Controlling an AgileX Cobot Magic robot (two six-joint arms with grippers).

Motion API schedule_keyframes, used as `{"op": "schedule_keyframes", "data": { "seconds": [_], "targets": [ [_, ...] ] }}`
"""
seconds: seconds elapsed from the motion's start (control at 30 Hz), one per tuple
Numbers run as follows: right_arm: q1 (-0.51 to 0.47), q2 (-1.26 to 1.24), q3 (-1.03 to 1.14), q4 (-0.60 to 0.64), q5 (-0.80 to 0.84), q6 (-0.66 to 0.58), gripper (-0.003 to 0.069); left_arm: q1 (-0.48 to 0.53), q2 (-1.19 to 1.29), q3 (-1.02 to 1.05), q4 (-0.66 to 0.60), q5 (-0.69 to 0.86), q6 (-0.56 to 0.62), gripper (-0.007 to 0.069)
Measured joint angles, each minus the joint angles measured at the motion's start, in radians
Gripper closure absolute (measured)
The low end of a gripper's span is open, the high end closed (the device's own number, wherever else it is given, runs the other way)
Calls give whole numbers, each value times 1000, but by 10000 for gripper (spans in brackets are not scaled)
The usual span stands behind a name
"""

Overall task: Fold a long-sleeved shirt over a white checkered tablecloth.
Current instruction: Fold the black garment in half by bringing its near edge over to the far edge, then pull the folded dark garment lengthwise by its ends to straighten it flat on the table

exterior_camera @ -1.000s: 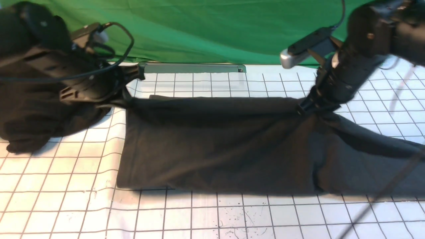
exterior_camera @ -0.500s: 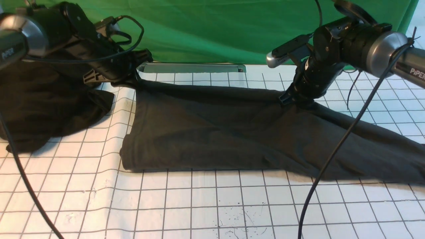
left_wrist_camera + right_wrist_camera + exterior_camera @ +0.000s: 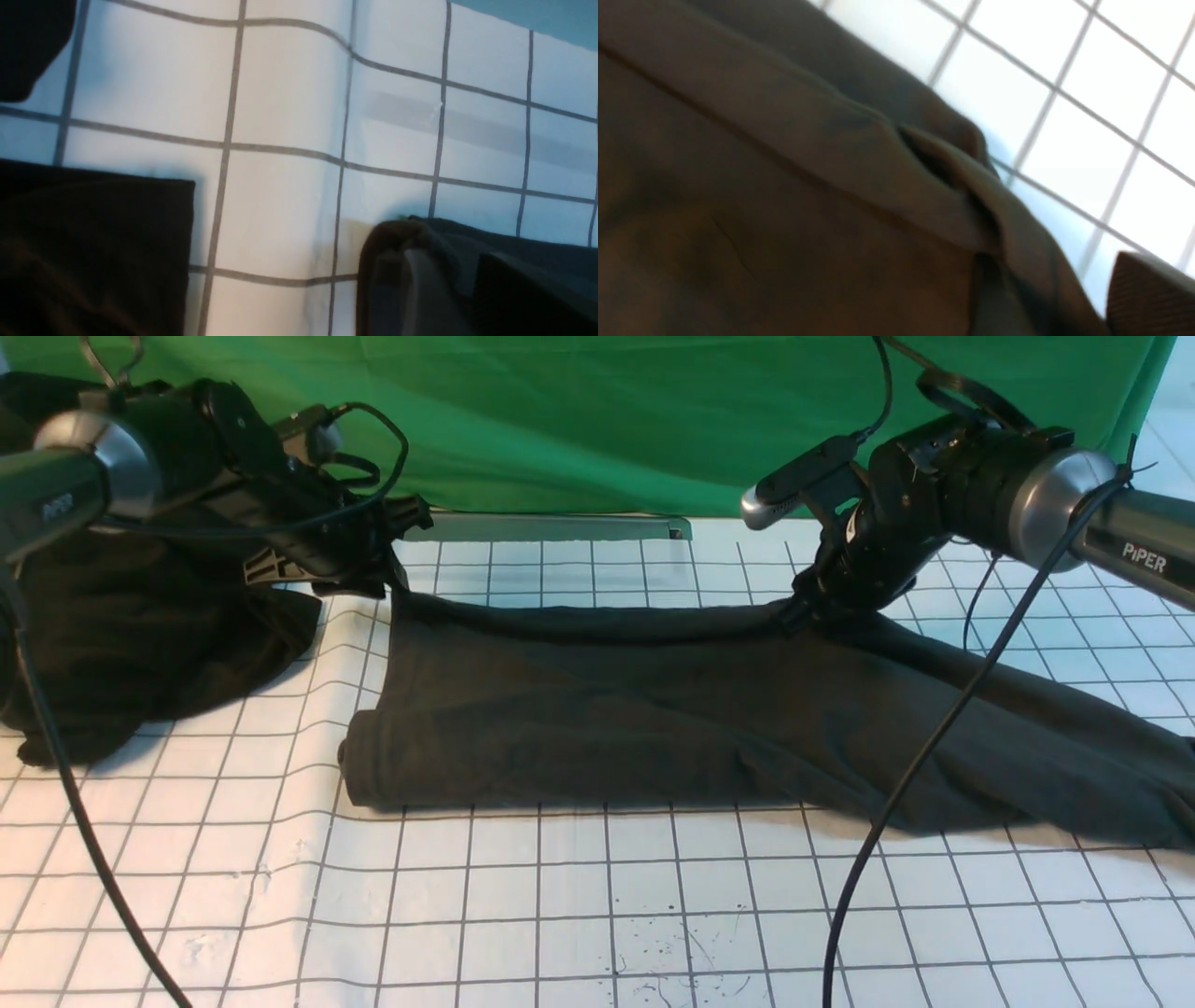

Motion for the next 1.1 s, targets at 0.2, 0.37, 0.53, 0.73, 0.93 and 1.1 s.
{"op": "schedule_keyframes", "data": {
  "seconds": [0.2,0.37,0.53,0.73,0.93,1.1],
  "targets": [
    [-9,-26,-85,-177,177,70,334,0,-51,0,5,34,0,256],
    [-62,-133,-176,-215,379,45,515,0,-165,-1,8,54,1,209],
    [-176,-280,-124,-84,476,26,652,0,-248,-6,8,149,29,319],
    [-360,-490,130,106,485,-3,662,0,-280,-7,0,289,129,540],
    [-555,-580,440,226,354,-17,592,0,-280,-7,-3,331,146,624],
    [-648,-529,572,372,201,-71,413,0,-280,-7,-5,321,148,624]
  ]
}}
